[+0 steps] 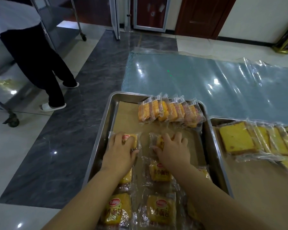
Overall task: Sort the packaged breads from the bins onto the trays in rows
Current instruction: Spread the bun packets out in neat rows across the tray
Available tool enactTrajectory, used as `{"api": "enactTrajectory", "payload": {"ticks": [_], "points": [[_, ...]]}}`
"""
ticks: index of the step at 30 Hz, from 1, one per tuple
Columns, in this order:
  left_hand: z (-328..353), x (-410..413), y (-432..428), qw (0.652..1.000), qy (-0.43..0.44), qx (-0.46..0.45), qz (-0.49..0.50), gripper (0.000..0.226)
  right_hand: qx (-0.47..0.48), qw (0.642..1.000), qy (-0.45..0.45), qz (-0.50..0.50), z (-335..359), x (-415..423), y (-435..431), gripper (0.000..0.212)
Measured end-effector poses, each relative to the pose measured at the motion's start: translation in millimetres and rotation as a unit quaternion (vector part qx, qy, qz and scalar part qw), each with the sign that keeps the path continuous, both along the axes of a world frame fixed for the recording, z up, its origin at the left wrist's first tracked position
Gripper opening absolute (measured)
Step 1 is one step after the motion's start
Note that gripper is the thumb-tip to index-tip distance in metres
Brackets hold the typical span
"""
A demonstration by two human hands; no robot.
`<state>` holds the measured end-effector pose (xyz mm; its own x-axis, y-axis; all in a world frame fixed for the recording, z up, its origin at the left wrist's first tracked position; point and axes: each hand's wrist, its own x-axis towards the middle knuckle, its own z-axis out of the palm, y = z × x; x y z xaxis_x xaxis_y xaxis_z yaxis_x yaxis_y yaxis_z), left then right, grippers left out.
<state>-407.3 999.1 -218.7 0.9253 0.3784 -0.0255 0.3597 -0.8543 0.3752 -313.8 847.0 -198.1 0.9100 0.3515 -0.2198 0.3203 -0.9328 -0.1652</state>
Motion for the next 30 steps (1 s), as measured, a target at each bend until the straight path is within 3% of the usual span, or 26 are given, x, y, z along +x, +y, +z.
{"api": "enactTrajectory", "payload": {"ticks": [5, 8, 15, 18, 23, 30], "points": [[2, -2, 7, 1.0, 0.023, 0.012, 0.001, 0.049, 0.012, 1.0, 0.021, 0.013, 0, -5, -1, 0.059], [10, 5, 13, 0.999, -0.008, 0.052, -0.002, 0.049, 0.05, 0.998, 0.025, 0.004, 4, 0, -8, 0.057], [33, 69, 11, 0.995, -0.073, 0.035, -0.064, 0.041, 0.15, 0.987, -0.061, -0.001, 19, 30, -16, 0.04], [35, 100, 2, 0.994, -0.057, 0.034, -0.089, 0.046, 0.176, 0.98, -0.095, 0.02, 22, 43, -18, 0.028], [27, 130, -3, 0.995, 0.025, 0.01, -0.091, 0.046, 0.194, 0.975, -0.108, 0.019, 22, 55, -27, 0.025], [20, 131, 2, 0.996, 0.004, 0.041, -0.08, 0.03, 0.202, 0.975, -0.09, -0.002, 18, 51, -37, 0.018]]}}
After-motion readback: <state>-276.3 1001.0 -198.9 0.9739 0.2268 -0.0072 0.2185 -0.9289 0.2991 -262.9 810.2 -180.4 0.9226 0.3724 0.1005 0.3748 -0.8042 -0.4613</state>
